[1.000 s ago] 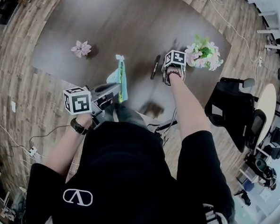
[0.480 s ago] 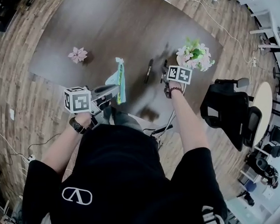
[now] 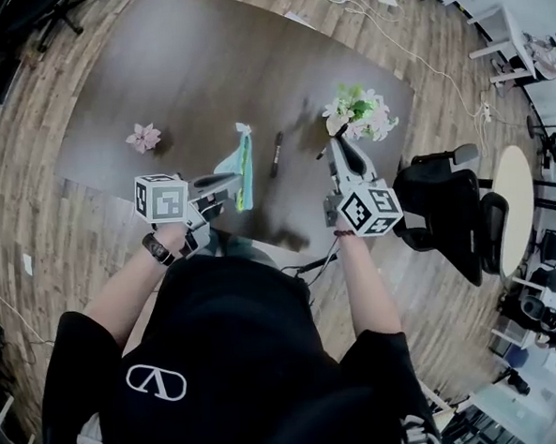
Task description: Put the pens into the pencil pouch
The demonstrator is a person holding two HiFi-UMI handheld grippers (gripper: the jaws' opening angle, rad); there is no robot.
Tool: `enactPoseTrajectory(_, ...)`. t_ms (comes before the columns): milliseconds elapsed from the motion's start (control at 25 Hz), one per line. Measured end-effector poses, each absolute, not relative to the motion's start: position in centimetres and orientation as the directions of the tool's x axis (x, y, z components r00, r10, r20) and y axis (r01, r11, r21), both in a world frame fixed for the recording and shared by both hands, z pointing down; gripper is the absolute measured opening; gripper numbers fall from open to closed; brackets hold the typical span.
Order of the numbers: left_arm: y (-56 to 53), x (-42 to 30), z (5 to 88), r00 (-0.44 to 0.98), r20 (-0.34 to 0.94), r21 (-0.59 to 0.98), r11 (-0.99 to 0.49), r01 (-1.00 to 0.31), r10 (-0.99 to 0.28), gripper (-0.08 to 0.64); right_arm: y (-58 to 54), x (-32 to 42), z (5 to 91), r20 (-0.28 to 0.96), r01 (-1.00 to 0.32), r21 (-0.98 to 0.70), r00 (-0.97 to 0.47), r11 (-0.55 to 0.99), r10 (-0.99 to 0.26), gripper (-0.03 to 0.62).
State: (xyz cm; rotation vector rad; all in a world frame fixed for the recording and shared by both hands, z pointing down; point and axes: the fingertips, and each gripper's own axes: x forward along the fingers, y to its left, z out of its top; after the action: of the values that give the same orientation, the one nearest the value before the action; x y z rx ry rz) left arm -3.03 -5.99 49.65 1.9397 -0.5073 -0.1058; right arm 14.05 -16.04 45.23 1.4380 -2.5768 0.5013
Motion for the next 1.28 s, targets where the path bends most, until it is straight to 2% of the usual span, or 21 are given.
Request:
enactPoseTrajectory(120,-6.3,-1.9,48.3,0.916,0.145,0.889,-0.357,-0.286,-0.373,0.012,-13.4,13.4,38.7,0.106,-0.831,-0.180,-0.548,0.526,-0.829,0.051)
enactPoseTrajectory(200,-6.4,-1.3,47.7,0.921,0.142,0.885,-0.370,-0.282,-0.363,0.012,-11.8,13.3,36.4,0.033,-0.833,-0.158,-0.542,0.531,-0.840,0.051)
enactPoseTrajectory(440,-6.5,0.1,46.6,0.934,0.128,0.886,-0.384,-0.259,-0.334,0.012,-9.6,13.3,34.8,-0.056,-0.830,-0.173,-0.530,0.531,-0.846,0.051)
enactPoseTrajectory(680,-6.5,0.5,46.0,0.941,0.135,0.880,-0.398,-0.258,-0.311,0.011,-9.5,7.3,32.0,-0.151,-0.742,-0.198,-0.622,0.640,-0.768,0.051)
enactPoseTrajectory(920,-6.7,0.8,45.1,0.942,0.125,0.879,-0.405,-0.251,-0.311,0.012,-9.6,3.2,32.4,-0.146,-0.687,-0.199,-0.684,0.699,-0.715,0.051)
enactPoseTrajectory(1280,-6.9,0.4,42.3,0.942,0.068,0.866,-0.449,-0.220,-0.329,0.012,-9.3,2.7,34.8,-0.050,-0.686,-0.189,-0.708,0.702,-0.705,0.051)
